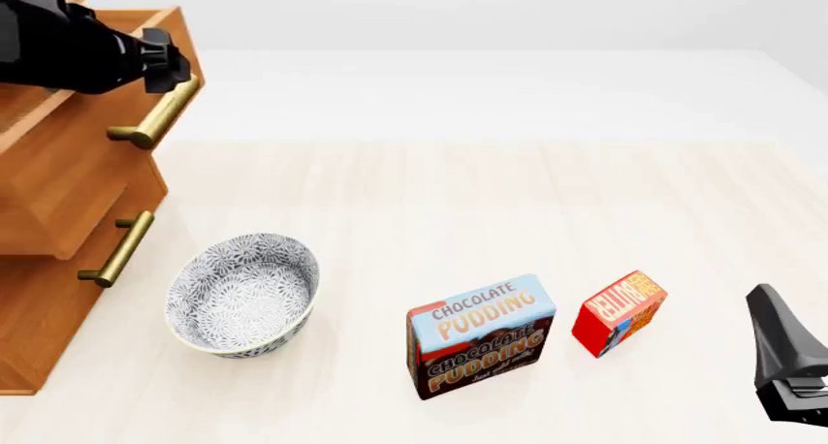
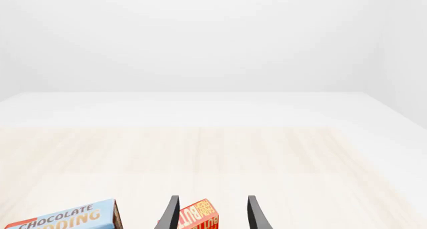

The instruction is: Put the butter at the back in the top drawer of the cabinet and close it.

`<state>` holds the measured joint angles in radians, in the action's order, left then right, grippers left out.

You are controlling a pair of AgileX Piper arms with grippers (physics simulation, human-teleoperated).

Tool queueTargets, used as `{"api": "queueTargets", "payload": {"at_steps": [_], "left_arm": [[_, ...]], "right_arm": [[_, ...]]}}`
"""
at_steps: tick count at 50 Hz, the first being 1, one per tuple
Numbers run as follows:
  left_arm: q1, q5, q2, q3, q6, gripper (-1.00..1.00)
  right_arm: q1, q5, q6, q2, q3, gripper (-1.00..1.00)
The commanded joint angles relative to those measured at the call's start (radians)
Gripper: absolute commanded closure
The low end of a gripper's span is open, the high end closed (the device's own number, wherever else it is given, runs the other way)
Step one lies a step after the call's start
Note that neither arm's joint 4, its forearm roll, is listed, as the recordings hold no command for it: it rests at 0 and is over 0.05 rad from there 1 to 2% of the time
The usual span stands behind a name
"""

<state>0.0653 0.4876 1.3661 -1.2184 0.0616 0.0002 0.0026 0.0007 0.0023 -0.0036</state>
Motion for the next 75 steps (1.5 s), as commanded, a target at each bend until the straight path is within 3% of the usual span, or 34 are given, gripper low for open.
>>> {"api": "queueTargets", "payload": {"at_steps": [1, 75], "left_arm": [[0.052, -0.008, 0.118, 0.02, -0.038, -1.0], [0.204, -0.022, 0.184, -0.015, -0.011, -1.0]], "right_arm": [[0.0, 0.0, 0.0, 0.0, 0.0, -1.0], [0.0, 0.0, 0.0, 0.0, 0.0, -1.0]]}}
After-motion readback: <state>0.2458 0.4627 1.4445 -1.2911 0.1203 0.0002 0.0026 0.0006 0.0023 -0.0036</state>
